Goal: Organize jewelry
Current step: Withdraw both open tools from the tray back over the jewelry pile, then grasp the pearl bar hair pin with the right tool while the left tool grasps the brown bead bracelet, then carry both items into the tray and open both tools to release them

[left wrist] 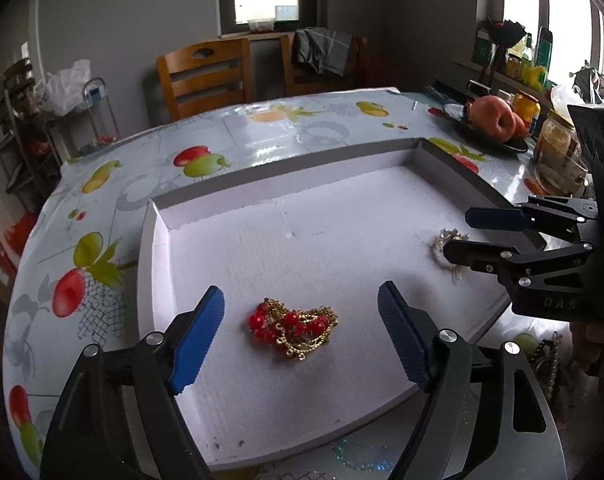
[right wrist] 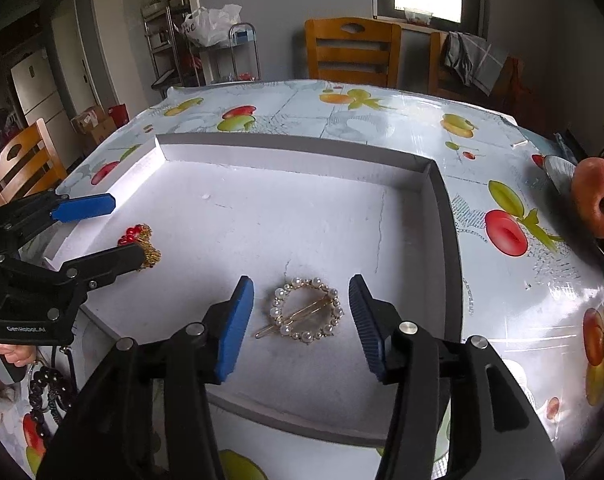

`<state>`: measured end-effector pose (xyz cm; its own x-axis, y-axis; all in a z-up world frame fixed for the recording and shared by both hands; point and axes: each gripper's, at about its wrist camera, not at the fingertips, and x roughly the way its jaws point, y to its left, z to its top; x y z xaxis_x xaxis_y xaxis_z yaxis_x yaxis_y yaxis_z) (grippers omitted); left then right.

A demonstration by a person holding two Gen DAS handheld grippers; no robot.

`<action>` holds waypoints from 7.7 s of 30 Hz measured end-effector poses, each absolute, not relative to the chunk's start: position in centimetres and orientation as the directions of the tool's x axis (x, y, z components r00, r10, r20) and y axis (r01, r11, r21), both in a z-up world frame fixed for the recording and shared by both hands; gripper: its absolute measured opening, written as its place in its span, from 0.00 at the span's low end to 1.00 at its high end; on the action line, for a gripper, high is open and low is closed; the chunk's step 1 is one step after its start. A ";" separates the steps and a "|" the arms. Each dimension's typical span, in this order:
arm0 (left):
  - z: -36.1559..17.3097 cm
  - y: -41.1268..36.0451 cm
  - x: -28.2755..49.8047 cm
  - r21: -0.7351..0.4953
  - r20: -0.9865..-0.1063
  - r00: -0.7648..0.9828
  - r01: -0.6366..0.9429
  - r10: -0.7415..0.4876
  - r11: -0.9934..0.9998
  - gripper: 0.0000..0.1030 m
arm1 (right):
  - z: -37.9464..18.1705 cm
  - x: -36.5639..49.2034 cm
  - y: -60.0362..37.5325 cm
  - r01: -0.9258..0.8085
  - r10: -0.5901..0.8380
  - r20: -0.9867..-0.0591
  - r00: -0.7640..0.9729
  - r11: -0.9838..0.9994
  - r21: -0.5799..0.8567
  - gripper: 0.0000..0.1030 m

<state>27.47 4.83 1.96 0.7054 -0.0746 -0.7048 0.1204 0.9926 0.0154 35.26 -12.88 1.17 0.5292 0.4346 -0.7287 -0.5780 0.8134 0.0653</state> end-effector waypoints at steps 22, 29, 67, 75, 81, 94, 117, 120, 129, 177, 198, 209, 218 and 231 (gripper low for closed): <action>3.9 3.2 21.9 0.006 -0.675 0.732 0.130 -0.091 0.992 0.88 | 3.1 30.5 -14.9 -0.592 0.475 -0.672 0.567 0.803 0.068 0.68; 3.9 3.2 19.9 -0.006 -0.676 0.730 0.129 -0.099 0.992 0.88 | 3.5 28.2 -16.2 -0.591 0.490 -0.651 0.580 0.803 0.077 0.71; 1.2 2.9 14.4 -0.103 -0.716 0.669 0.183 -0.200 0.978 0.89 | 0.2 23.5 -17.8 -0.604 0.459 -0.751 0.475 0.791 0.102 0.72; 1.6 2.0 14.5 -0.091 -0.712 0.673 0.197 -0.203 0.976 0.89 | -0.1 24.4 -17.9 -0.593 0.469 -0.758 0.454 0.794 0.136 0.30; 2.2 0.7 14.7 -0.081 -0.707 0.674 0.224 -0.215 0.971 0.89 | 0.6 24.0 -18.5 -0.594 0.491 -0.729 0.477 0.791 0.145 0.14; 2.1 -4.0 15.4 -0.078 -0.719 0.634 0.334 -0.285 0.939 0.89 | 3.5 23.9 -21.5 -0.560 0.562 -0.621 0.546 0.796 0.229 0.06; -0.1 -7.3 21.0 -0.086 -0.783 0.536 0.411 -0.317 0.908 0.26 | 3.2 24.8 -25.1 -0.490 0.534 -0.605 0.591 0.833 0.257 0.06; 0.1 -7.5 20.8 -0.069 -0.778 0.544 0.423 -0.314 0.903 0.08 | 3.2 24.8 -25.0 -0.493 0.536 -0.606 0.588 0.831 0.256 0.05; 2.2 -6.3 20.0 -0.107 -0.729 0.585 0.415 -0.355 0.903 0.06 | 3.9 24.6 -24.8 -0.495 0.533 -0.600 0.597 0.833 0.248 0.05; 8.3 3.2 26.9 -0.077 -0.624 0.745 0.245 -0.238 0.967 0.06 | 5.6 35.2 -13.7 -0.552 0.541 -0.637 0.550 0.807 0.209 0.06; 3.6 5.1 31.9 0.005 -0.677 0.724 0.178 -0.128 0.984 0.06 | 1.1 40.5 -10.9 -0.529 0.462 -0.734 0.499 0.832 0.164 0.05; 2.1 5.3 32.6 0.049 -0.718 0.692 0.148 -0.068 0.988 0.06 | 0.4 40.6 -10.5 -0.539 0.442 -0.752 0.489 0.831 0.138 0.05; 1.9 5.6 32.8 0.043 -0.724 0.687 0.130 -0.058 0.991 0.06 | 0.6 40.6 -10.7 -0.544 0.459 -0.741 0.490 0.825 0.152 0.06; 2.1 5.6 32.6 0.059 -0.704 0.709 0.118 -0.042 0.991 0.33 | 0.8 40.2 -10.9 -0.551 0.472 -0.723 0.505 0.821 0.152 0.09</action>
<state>32.59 5.58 2.11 0.7090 -0.0420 -0.7040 0.1178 0.9913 0.0594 40.17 -10.95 0.81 0.5045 0.4720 -0.7229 -0.5507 0.8208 0.1516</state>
